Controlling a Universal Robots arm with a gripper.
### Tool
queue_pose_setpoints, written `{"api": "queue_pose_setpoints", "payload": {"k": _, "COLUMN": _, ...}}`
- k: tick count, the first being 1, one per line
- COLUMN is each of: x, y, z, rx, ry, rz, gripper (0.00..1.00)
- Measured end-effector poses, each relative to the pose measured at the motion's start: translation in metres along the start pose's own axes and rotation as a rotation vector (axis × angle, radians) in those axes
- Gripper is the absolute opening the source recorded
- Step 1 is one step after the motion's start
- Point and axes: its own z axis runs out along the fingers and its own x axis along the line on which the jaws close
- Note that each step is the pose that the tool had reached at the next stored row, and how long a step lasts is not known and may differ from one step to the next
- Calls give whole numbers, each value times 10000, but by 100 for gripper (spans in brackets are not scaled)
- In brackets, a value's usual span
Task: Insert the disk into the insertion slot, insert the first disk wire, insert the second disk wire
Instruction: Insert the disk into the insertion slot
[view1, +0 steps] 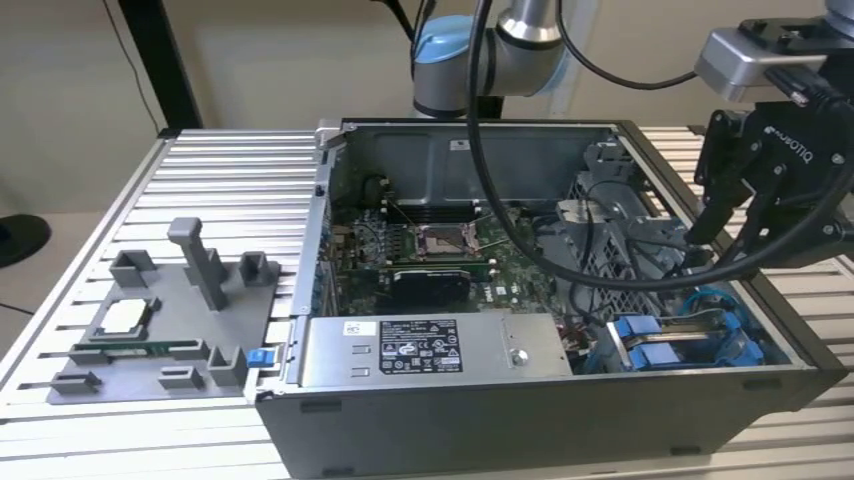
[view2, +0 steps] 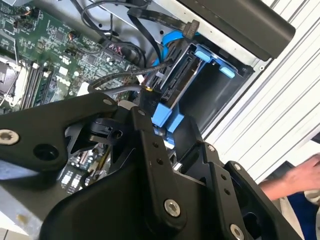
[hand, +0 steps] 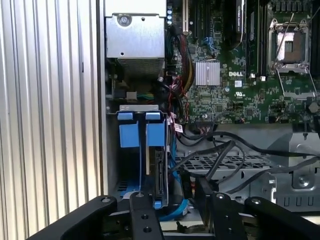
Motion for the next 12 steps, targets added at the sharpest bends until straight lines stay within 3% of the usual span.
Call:
{"api": "queue_pose_setpoints", "payload": {"k": 8, "x": 1, "y": 1, "z": 29, "rx": -26, "ry": -50, "rz": -564, "gripper": 100}}
{"api": "queue_pose_setpoints", "payload": {"k": 10, "x": 2, "y": 1, "z": 36, "rx": -22, "ry": -102, "rz": -669, "gripper": 100}}
{"api": "queue_pose_setpoints", "payload": {"k": 12, "x": 1, "y": 0, "z": 39, "rx": -6, "ry": -214, "rz": -704, "gripper": 100}}
